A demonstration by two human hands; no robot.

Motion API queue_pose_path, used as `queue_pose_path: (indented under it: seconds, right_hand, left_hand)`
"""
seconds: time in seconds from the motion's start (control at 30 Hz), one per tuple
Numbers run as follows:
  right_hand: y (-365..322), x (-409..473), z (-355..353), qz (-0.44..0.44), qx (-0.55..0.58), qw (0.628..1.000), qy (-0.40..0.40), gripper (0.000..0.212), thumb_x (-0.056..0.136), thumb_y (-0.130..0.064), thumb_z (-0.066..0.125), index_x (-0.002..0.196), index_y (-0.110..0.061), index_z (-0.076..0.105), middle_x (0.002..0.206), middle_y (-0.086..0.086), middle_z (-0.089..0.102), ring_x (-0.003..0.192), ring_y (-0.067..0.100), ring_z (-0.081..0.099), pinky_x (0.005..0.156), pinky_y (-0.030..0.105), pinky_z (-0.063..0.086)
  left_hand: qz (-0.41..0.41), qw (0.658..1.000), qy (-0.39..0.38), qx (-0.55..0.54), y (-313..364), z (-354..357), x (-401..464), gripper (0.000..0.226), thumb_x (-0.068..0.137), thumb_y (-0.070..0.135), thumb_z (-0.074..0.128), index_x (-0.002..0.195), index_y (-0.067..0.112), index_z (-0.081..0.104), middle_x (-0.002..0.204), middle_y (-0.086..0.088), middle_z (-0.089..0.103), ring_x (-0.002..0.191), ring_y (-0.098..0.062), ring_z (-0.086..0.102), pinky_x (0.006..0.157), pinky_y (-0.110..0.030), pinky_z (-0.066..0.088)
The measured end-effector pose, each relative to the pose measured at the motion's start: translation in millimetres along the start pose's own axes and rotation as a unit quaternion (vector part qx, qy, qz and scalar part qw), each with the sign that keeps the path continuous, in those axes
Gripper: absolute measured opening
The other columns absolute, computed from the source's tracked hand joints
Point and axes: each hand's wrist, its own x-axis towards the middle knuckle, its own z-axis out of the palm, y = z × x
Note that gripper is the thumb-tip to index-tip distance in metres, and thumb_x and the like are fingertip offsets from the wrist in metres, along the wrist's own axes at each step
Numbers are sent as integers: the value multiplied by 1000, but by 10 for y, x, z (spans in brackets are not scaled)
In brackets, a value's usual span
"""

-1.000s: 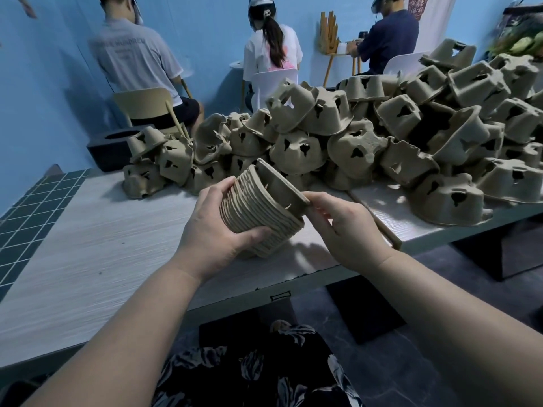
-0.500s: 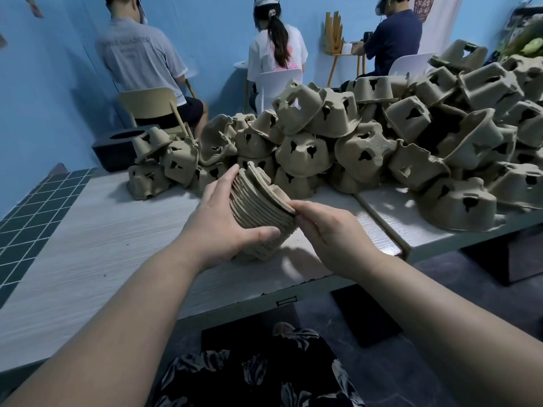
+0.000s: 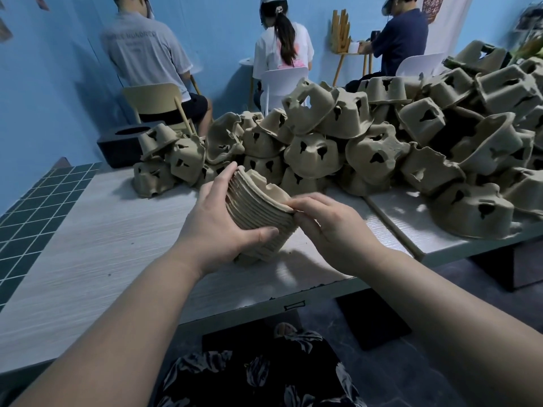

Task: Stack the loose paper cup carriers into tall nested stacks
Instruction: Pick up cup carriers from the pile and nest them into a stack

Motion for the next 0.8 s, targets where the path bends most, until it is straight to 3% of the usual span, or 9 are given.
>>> queue_pose_path:
  seconds: [0.1,0.2,0.3,0.4,0.53,0.8]
  right_hand:
    - [-44,12,16,61,62,996,-24,45,90,-41,59,131,-24,53,131,-6,54,100,11,62,91,36,50]
    - [-148,35,82,71,52,993,-84,57,83,-39,70,134,-29,47,112,-15,60,101,8,61,90,37,49]
    - [-290,132,195,33,22,995,-88,57,82,-36,71,132,-28,46,112,-7,64,102,14,60,88,36,47]
    - [-425,278,334,-3,-12,997,-70,59,83,-37,68,135,-28,42,116,-4,63,103,18,58,84,32,45]
    - [-631,516,561,-46,-27,996,-72,63,84,-37,67,139,-30,36,116,0,63,102,22,59,80,33,45]
    - [-1152,1238,1319,-89,-37,986,-135,67,87,-38,62,144,-28,28,119,2,61,107,25,57,81,32,41]
  left_hand:
    - [-6,999,21,-40,-111,-32,-43,128,41,73,83,149,45,19,151,8,35,135,-9,36,114,-39,34]
    - [-12,998,24,-64,-213,-111,-108,126,41,77,77,149,45,18,146,16,41,135,-9,41,112,-37,37]
    - [-19,999,33,-37,-286,-273,-186,124,51,64,85,152,40,17,145,16,43,131,-3,40,107,-25,34]
    - [-23,999,47,9,-389,-476,-268,119,59,45,88,152,43,14,151,11,40,127,-3,43,107,-29,38]
    - [-38,996,76,40,-574,-710,-385,107,65,31,90,148,48,25,143,10,48,117,-7,54,102,-31,44]
    - [-111,977,154,93,-1266,-1307,-372,96,71,24,87,149,36,32,145,2,49,117,-17,58,104,-36,44]
